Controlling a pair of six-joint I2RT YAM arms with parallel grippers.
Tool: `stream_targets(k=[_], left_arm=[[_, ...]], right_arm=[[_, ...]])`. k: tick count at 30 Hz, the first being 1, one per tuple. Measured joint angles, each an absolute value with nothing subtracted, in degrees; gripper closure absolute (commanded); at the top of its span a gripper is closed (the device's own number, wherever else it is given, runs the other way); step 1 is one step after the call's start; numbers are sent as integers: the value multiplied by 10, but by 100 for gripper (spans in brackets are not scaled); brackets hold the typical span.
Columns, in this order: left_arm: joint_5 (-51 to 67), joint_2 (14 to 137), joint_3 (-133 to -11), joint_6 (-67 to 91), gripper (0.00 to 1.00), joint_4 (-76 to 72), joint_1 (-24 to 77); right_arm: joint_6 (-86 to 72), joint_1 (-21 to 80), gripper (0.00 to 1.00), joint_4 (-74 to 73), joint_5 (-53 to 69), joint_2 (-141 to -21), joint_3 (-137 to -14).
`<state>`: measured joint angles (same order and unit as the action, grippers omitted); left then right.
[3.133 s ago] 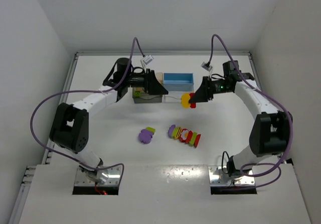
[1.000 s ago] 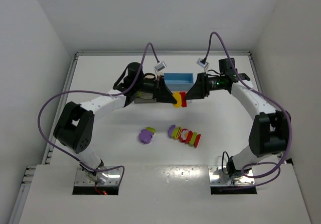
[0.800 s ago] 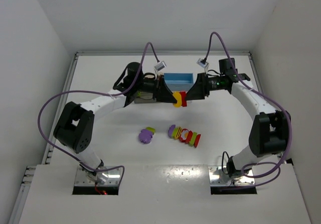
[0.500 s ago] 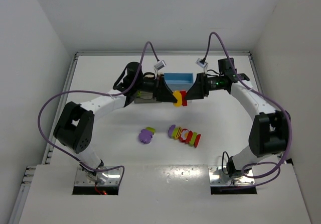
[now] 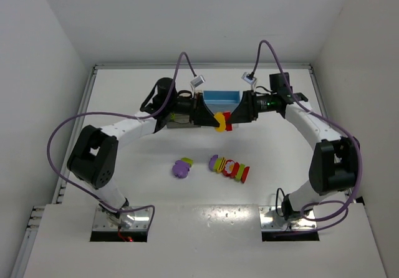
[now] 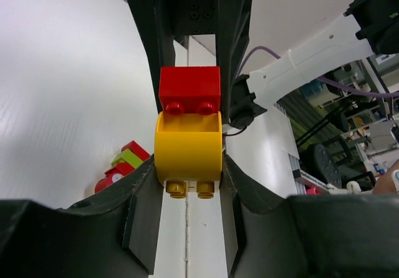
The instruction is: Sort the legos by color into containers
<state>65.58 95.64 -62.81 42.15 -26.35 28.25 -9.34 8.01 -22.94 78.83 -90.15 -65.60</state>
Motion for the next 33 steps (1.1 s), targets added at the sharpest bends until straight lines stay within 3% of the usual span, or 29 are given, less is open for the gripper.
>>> stream_targets(k=[4, 10, 14, 17, 23, 33], left_arm=[[650, 945, -611, 387, 90, -229, 263], [605, 918, -602, 291, 90, -122, 154], [482, 910, -626, 202, 90, -22, 125], [352, 911, -661, 146, 84, 34, 135], [161, 939, -720, 94, 78, 62, 158], [9, 1035, -766, 36, 71, 83, 179]], right_arm=[[-94, 65, 100, -231, 791, -901, -648], [-69, 4, 100, -260, 795, -901, -648], [-36, -4, 100, -294, 775, -901, -657], [-12, -4, 100, -316, 760, -901, -670], [8, -7, 100, -333, 741, -901, -677], [15, -8, 100, -337, 734, -901, -677]])
